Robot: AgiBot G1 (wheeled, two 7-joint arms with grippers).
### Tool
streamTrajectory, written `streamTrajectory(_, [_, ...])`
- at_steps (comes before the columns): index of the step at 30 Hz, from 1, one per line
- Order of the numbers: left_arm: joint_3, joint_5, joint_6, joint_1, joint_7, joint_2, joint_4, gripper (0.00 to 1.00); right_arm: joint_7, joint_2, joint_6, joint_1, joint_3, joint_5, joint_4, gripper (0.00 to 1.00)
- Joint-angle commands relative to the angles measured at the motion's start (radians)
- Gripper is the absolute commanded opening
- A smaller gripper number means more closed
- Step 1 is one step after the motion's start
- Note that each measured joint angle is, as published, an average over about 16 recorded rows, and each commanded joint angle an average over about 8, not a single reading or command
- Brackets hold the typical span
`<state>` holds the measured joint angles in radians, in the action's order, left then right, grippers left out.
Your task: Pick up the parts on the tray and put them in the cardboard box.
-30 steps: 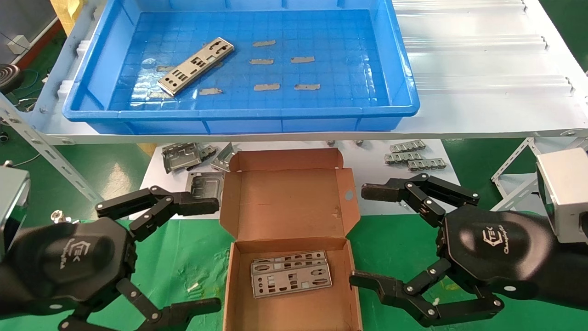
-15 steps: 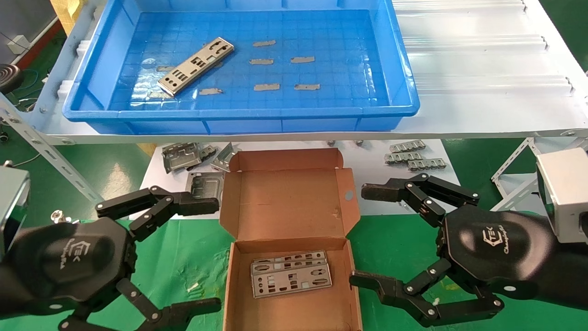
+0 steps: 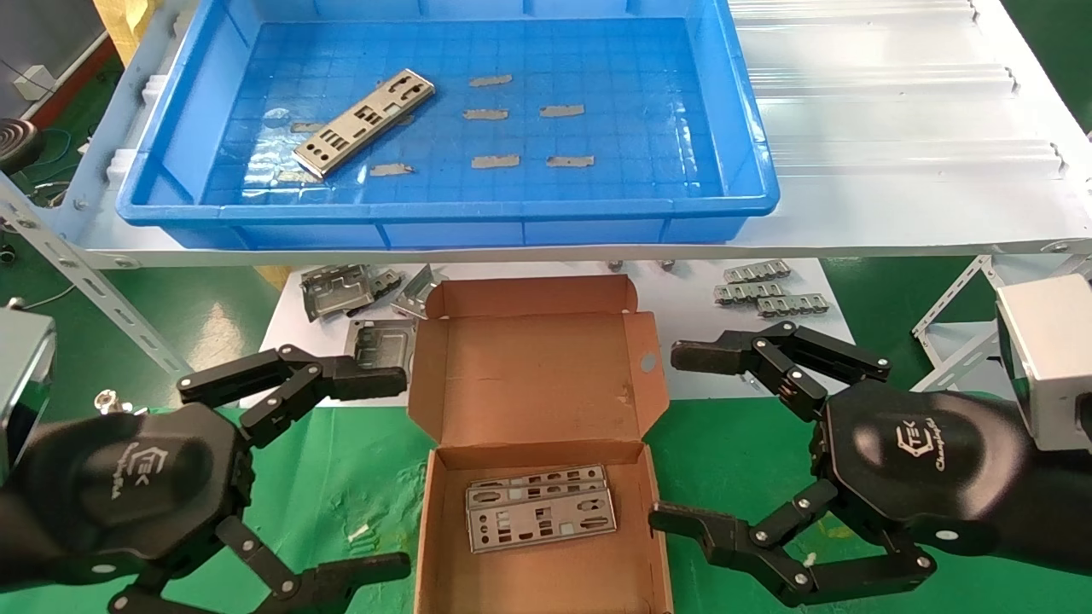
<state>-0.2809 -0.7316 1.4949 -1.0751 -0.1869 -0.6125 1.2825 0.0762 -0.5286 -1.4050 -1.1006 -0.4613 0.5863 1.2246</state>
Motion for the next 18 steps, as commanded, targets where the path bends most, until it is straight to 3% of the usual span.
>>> streamTrajectory(1, [0.0,0.0,0.0,0.0,0.0,0.0,0.0,1.0,0.0,0.0,0.0,0.0,0.0,0.0,0.0,1.0])
streamTrajectory(18, [0.0,0.0,0.0,0.0,0.0,0.0,0.0,1.0,0.0,0.0,0.0,0.0,0.0,0.0,0.0,1.0])
